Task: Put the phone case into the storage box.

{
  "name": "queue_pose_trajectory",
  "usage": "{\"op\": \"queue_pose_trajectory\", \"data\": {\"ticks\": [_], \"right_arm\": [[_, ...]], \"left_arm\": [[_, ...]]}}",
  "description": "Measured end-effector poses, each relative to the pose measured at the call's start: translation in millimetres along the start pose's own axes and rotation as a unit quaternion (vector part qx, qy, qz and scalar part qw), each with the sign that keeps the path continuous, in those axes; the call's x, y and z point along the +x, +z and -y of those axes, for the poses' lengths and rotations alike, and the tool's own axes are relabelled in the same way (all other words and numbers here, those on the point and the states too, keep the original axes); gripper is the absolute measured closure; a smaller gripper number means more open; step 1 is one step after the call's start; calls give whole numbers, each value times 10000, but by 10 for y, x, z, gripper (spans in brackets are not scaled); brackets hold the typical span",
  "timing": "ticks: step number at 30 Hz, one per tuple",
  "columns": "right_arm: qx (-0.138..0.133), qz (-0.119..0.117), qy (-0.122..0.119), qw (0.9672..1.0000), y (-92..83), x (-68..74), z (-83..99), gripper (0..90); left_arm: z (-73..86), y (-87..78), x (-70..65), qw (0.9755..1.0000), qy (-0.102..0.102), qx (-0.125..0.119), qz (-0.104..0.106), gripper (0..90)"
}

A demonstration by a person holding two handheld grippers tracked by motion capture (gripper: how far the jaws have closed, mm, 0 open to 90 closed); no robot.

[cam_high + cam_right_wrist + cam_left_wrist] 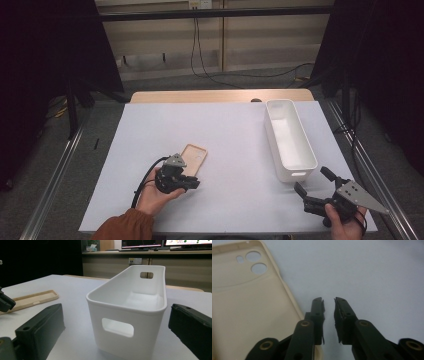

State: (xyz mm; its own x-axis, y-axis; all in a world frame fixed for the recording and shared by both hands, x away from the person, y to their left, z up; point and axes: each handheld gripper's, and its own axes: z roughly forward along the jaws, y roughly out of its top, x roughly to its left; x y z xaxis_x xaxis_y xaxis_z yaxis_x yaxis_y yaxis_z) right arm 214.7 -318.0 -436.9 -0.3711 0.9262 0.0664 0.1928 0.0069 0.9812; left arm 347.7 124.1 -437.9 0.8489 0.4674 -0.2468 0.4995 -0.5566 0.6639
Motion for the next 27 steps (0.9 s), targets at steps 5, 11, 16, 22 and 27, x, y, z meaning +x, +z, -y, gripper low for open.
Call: {"op": "queue_pose_trajectory", "data": {"ticks": [5, 11, 16, 22, 27], "right_arm": [[-12, -6, 10, 10000, -1, 2, -2, 0], [-9, -3, 7, 10000, -2, 1, -1, 0], [-15, 1, 1, 10000, -3, 0, -2, 0], [-14, -3, 4, 10000, -4, 1, -2, 0], [-15, -8, -5, 10000, -7, 0, -3, 0]], "left_arm": [[-6, -54, -21, 9996, 56, -280, -79, 587], [-13, -123, -32, 9981, 84, -599, -136, 395], [-18, -149, -57, 9957, 146, -863, -294, 227], [-13, -180, -73, 9929, 255, -1066, -451, 98], [-10, -254, -91, 9898, 252, -1334, -423, 47]]}}
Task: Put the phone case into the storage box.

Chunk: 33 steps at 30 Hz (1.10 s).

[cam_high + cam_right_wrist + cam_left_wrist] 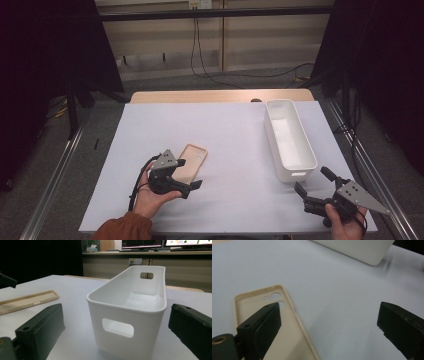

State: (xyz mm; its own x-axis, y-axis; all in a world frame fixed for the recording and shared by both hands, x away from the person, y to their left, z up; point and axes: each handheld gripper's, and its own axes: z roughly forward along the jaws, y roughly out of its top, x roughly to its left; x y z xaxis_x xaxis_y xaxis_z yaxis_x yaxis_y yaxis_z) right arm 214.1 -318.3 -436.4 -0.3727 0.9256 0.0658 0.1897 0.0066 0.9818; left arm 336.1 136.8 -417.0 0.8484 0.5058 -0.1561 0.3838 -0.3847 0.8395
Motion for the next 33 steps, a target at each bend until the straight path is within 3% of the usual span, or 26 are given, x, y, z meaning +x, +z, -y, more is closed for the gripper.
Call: {"op": "queue_pose_trajectory", "data": {"ticks": [3, 6, 8, 14, 18, 22, 30, 33], "right_arm": [[2, 6, 16, 10000, 0, -3, 1, 0], [0, 3, -1, 10000, -2, -3, 0, 0], [-4, 8, 0, 10000, -3, -3, -1, 0], [-7, 11, 6, 10000, -3, -6, 0, 0], [-7, 3, -5, 10000, -2, -1, -2, 0], [-8, 3, 8, 10000, -1, -1, -2, 0], [-10, 3, -3, 10000, 0, 2, -1, 0], [-10, 5, 18, 10000, 1, 5, -1, 0]], "left_arm": [[-6, -56, 1, 9999, 2, -117, -106, 37], [-7, -104, 37, 9998, -155, -157, 1, 40], [-7, -145, 36, 9995, -142, -225, -192, 43], [11, -265, 113, 9981, -300, -332, -418, 49], [32, -347, 181, 9952, -331, -634, -669, 51], [50, -401, 242, 9942, -308, -595, -841, 53], [111, -470, 435, 9920, -658, -469, -967, 54], [136, -464, 520, 9914, -720, -229, -1069, 55]]}}
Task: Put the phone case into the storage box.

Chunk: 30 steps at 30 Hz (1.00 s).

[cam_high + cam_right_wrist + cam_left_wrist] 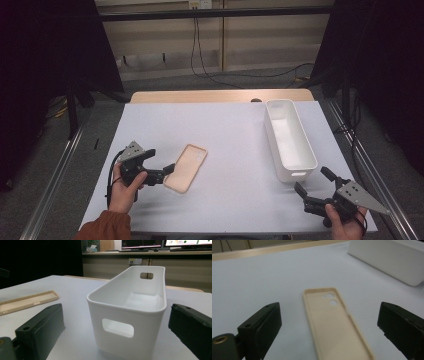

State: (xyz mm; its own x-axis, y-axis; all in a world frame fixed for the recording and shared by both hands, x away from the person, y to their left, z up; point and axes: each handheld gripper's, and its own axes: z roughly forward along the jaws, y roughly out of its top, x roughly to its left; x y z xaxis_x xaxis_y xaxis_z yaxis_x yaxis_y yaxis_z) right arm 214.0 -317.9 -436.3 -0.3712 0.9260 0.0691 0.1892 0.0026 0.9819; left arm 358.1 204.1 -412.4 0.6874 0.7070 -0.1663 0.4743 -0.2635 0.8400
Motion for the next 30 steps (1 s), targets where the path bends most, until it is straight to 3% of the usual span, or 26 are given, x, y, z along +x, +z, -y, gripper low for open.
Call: {"op": "queue_pose_trajectory", "data": {"ticks": [4, 11, 18, 26, 30], "right_arm": [[12, 1, -12, 10000, 2, -2, 1, 0], [10, 3, -6, 10000, 3, -2, 2, 0], [23, -4, -15, 10000, 7, 1, 2, 0], [24, -13, -19, 10000, 10, -3, 3, 0], [25, -11, -18, 10000, 6, -2, 2, 0]], "left_arm": [[-4, 68, 61, 9995, -46, 297, -92, 55], [-48, 216, 102, 9977, 76, 668, 59, 52], [-146, 355, 101, 9941, 311, 1034, 18, 72], [-178, 448, 111, 9882, 382, 1480, 27, 101], [-216, 478, 114, 9868, 311, 1588, -8, 120]]}}
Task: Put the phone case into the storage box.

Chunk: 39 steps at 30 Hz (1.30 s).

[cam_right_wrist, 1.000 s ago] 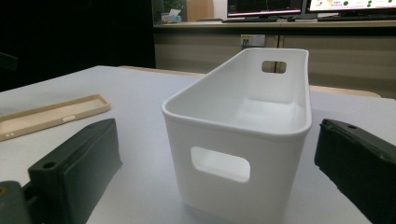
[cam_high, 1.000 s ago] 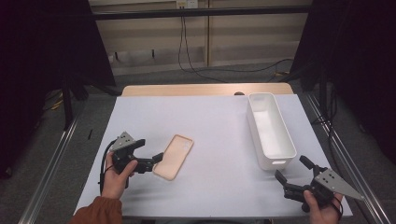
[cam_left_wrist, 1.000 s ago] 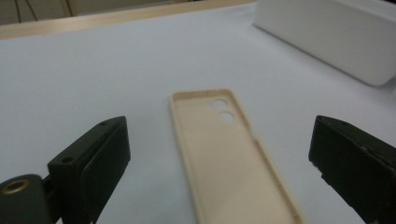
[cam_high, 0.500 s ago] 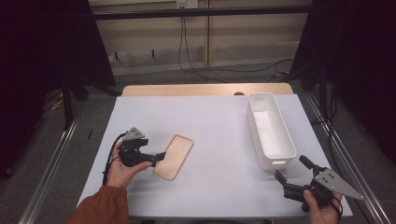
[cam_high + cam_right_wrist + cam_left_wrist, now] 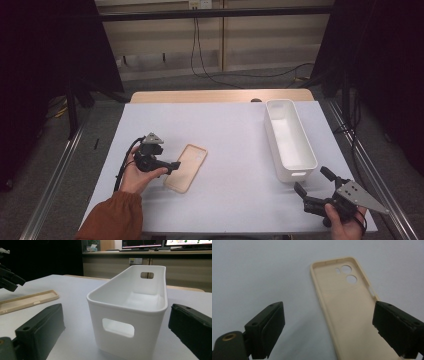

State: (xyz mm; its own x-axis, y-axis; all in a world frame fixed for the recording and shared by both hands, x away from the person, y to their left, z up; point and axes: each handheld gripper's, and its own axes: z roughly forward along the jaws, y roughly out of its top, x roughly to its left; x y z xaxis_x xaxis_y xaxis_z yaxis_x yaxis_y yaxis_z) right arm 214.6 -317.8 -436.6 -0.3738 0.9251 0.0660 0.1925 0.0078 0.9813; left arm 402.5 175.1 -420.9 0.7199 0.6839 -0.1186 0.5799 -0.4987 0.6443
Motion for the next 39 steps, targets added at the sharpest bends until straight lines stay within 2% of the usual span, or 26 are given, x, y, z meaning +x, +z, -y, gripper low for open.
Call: {"op": "queue_pose_trajectory", "data": {"ticks": [1, 3, 4, 7, 10, 12, 17, 18, 26, 29, 31, 35, 39], "right_arm": [[2, 1, 3, 10000, -1, 0, 0, 0], [-1, -1, -1, 10000, 0, -2, 1, 0], [-1, 3, -1, 10000, 1, -3, 1, 0], [2, -3, -10, 10000, -2, 0, 0, 0], [1, -14, -9, 10000, 2, 0, 2, 0], [4, -19, -10, 10000, 2, 3, 1, 0], [19, -28, -31, 10000, 2, 3, 1, 0], [18, -31, -26, 10000, 2, 4, 1, 0], [29, -41, -45, 10000, 1, 2, 2, 0], [25, -45, -44, 10000, 1, 3, 1, 0], [21, -45, -44, 10000, 3, 5, 1, 0], [23, -47, -47, 10000, 4, 6, 2, 0], [25, -47, -49, 10000, 4, 6, 2, 0]], "left_arm": [[-12, 3, 4, 9999, 92, 77, -47, 137], [-30, 24, 3, 9998, 50, 160, -124, 166], [-37, 38, 1, 9997, 1, 206, -107, 169], [-37, 67, 8, 9994, 35, 337, -67, 238], [-24, 91, 10, 9990, 54, 450, -41, 257], [-24, 94, 11, 9989, 52, 473, 25, 316], [-19, 127, -7, 9979, 119, 635, -19, 377], [-15, 138, -11, 9977, 130, 667, 6, 414], [-2, 165, 8, 9969, 81, 771, 136, 518], [11, 190, -5, 9956, 118, 931, 5, 548], [10, 191, -4, 9958, 82, 916, -19, 562], [7, 191, -11, 9955, 83, 948, -35, 584], [7, 195, -30, 9955, 33, 952, 0, 643]]}}
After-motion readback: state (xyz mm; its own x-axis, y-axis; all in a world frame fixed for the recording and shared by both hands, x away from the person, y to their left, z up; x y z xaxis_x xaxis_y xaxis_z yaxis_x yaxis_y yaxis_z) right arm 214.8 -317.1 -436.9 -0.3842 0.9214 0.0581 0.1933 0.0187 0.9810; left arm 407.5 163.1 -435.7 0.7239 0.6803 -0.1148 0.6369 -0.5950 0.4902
